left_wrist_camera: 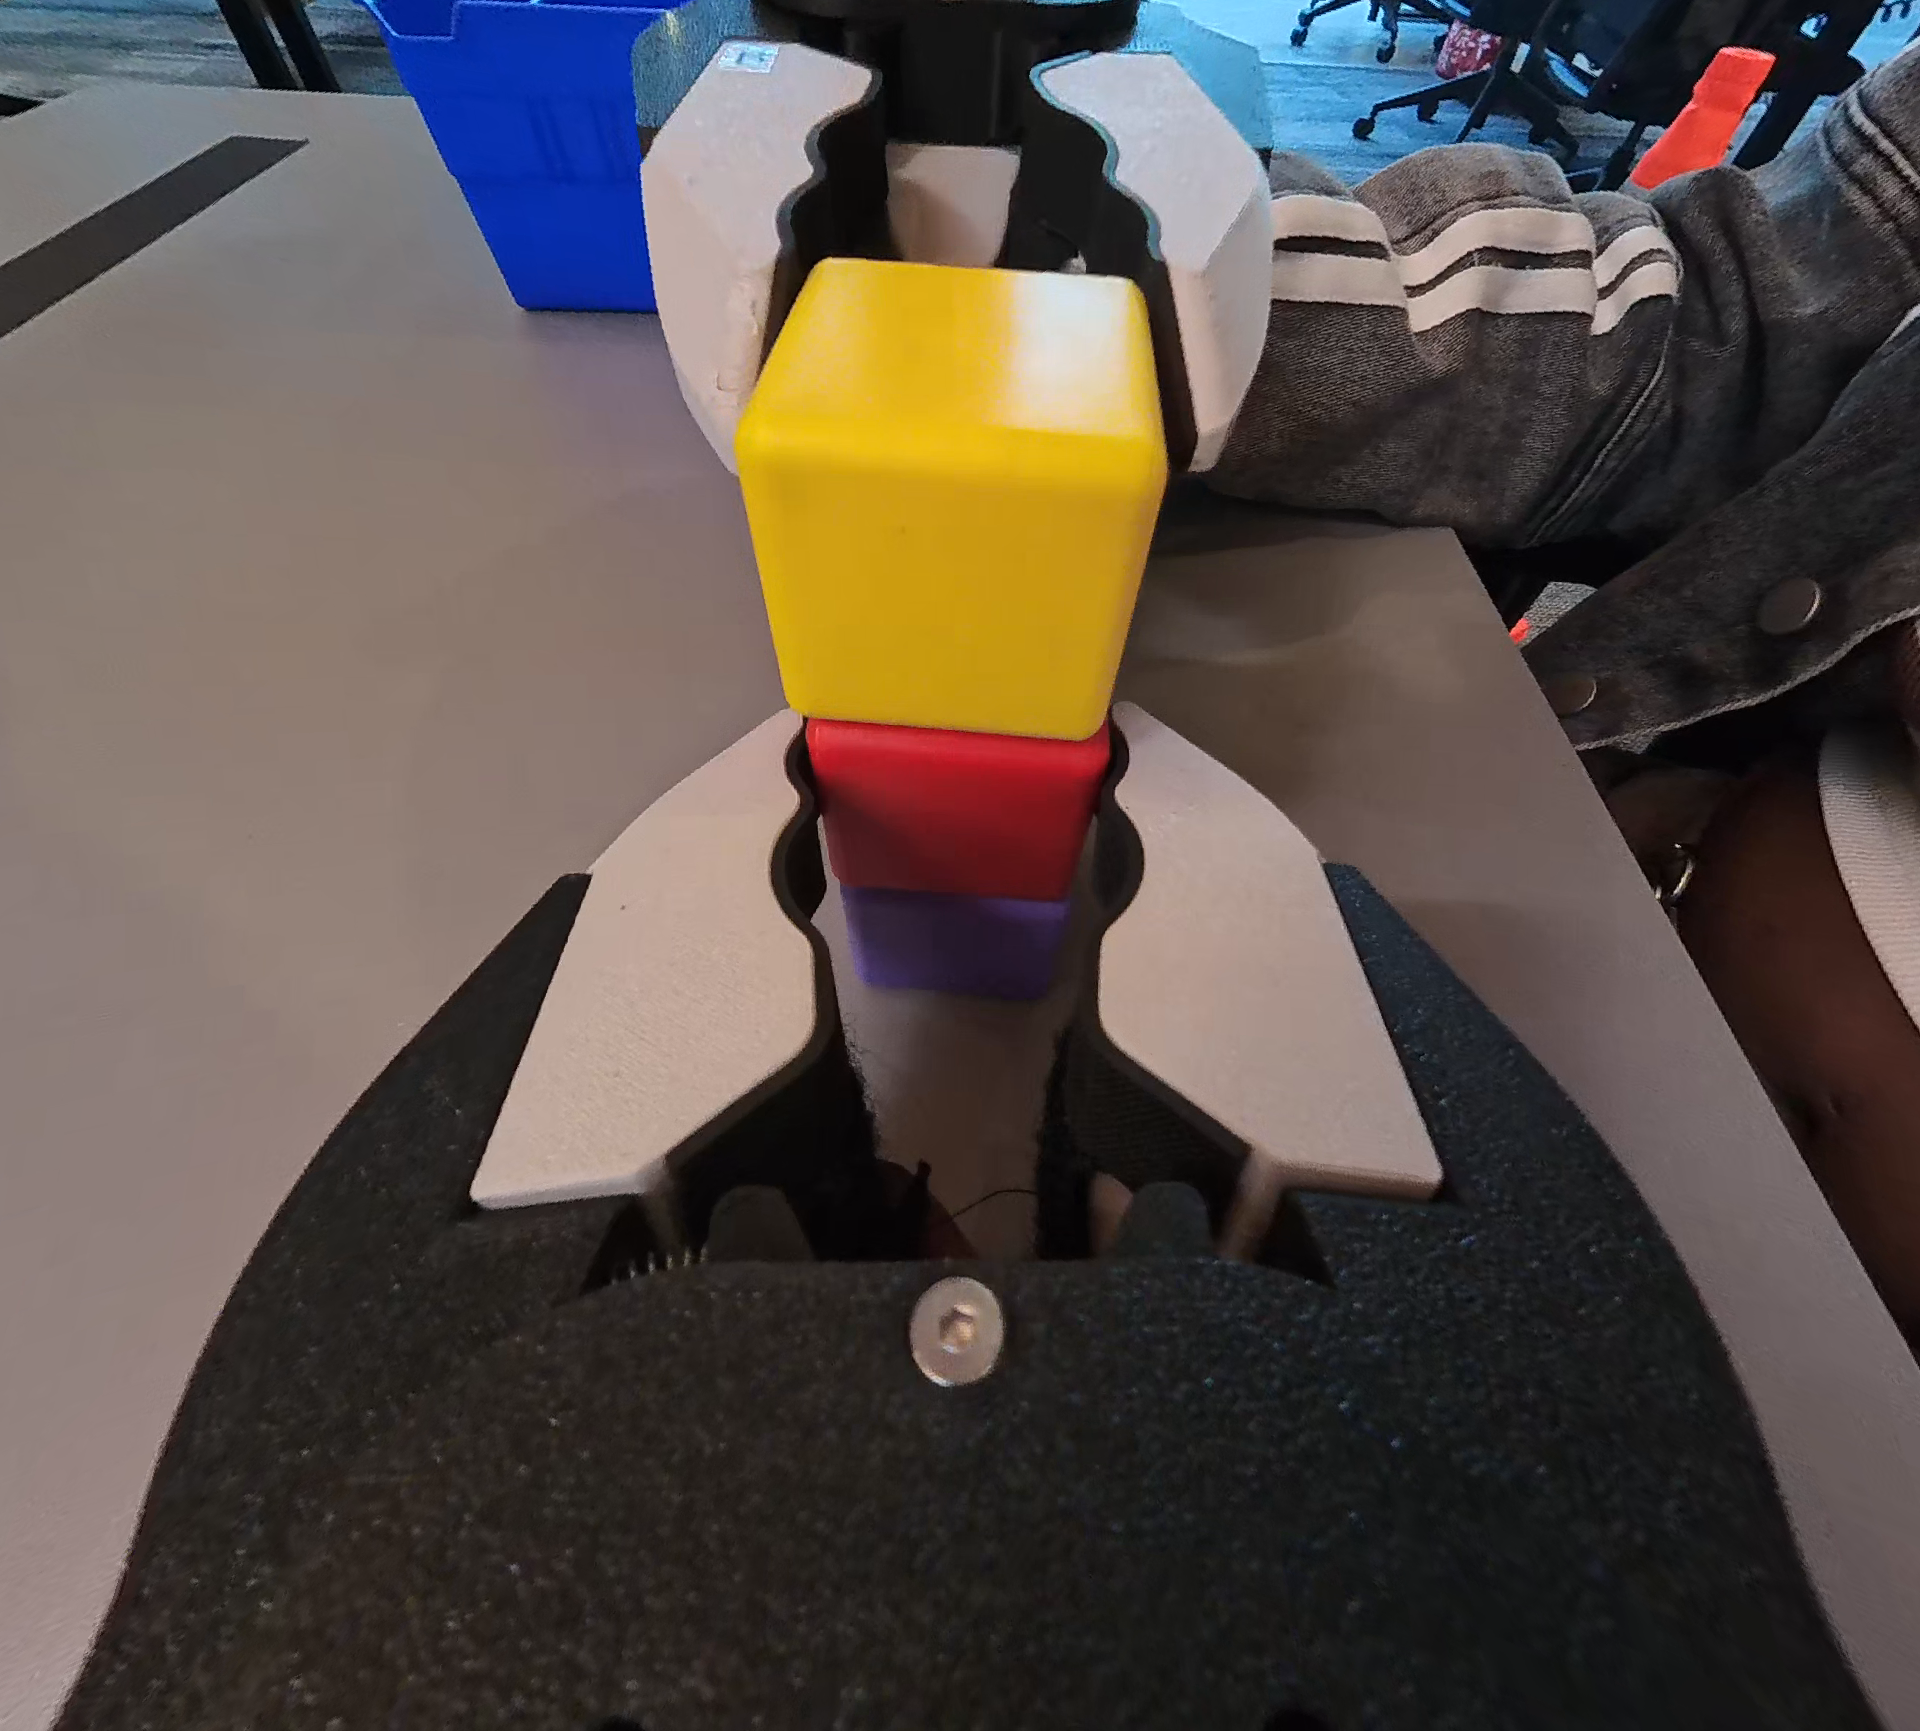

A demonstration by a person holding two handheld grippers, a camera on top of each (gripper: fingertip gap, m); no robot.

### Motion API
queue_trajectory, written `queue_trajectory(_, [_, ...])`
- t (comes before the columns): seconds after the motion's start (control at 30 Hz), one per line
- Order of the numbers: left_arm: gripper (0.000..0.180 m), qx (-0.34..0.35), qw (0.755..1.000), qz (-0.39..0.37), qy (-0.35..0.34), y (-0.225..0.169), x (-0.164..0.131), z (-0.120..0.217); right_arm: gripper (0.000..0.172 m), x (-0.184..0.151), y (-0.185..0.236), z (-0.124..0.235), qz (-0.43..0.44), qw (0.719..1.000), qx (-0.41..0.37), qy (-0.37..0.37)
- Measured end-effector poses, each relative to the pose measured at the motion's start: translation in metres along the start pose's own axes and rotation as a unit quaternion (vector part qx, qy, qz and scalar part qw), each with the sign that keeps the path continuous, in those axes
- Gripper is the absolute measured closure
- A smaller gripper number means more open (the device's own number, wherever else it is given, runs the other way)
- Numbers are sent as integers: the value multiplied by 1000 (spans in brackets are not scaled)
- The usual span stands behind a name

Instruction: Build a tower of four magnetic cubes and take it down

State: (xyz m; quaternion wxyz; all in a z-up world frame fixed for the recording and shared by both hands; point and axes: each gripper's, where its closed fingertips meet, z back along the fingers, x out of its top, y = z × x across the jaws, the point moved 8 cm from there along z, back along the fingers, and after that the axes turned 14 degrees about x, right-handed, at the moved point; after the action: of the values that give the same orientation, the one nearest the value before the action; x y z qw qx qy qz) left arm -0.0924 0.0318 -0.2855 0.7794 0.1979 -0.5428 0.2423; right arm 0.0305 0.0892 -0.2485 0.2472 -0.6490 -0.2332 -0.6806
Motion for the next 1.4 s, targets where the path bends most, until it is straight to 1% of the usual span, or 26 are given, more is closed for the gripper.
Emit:
queue_trajectory(0.53, [132,2,1000,-6,-1,-1,0,1,124,-3,0,0,15,1000,5,-17])
queue_trajectory(0.57, [129,-5,1000,-10,-2,-3,0,1,124,-2,1,0,20,1000,4,-23])
queue_trajectory(0.6, [115,-17,1000,-12,-2,-5,-1,2,121,-1,1,0,27,999,0,-37])
queue_trajectory(0.63, [101,-16,1000,-8,-3,-5,0,3,110,1,1,1,29,998,-4,-57])
queue_trajectory(0.7, [83,-9,1000,-2,2,-3,2,9,92,6,0,5,20,995,-8,-94])
queue_trajectory(0.73, [77,6,1000,1,-3,-2,6,15,86,9,-1,7,15,994,-14,-106])
queue_trajectory(0.8, [75,53,998,5,-43,1,24,32,77,11,-4,12,17,992,-38,-123])
queue_trajectory(0.87, [77,140,988,1,-63,7,48,61,73,14,-5,15,29,988,-62,-138])
queue_trajectory(0.93, [81,244,968,-10,-56,18,72,101,72,18,-4,17,39,985,-76,-148])
queue_trajectory(1.0, [88,330,942,-40,-50,28,90,148,72,23,0,16,49,985,-73,-149])
queue_trajectory(1.07, [95,430,901,-60,-11,43,96,196,73,28,4,14,61,985,-71,-147])
queue_trajectory(1.1, [96,481,875,-50,22,56,93,219,73,30,6,13,68,984,-71,-147])
queue_trajectory(1.17, [90,561,820,-1,113,89,74,260,74,32,9,11,75,984,-68,-147])
queue_trajectory(1.23, [84,594,774,86,201,127,39,291,76,32,9,11,77,984,-69,-143])
queue_trajectory(1.27, [83,598,756,128,234,144,20,302,76,32,9,11,78,985,-70,-141])
queue_trajectory(1.33, [90,584,742,192,269,173,-18,312,77,32,9,13,80,984,-75,-139])
queue_trajectory(1.4, [93,581,716,236,307,194,-51,317,78,31,7,16,79,984,-82,-139])
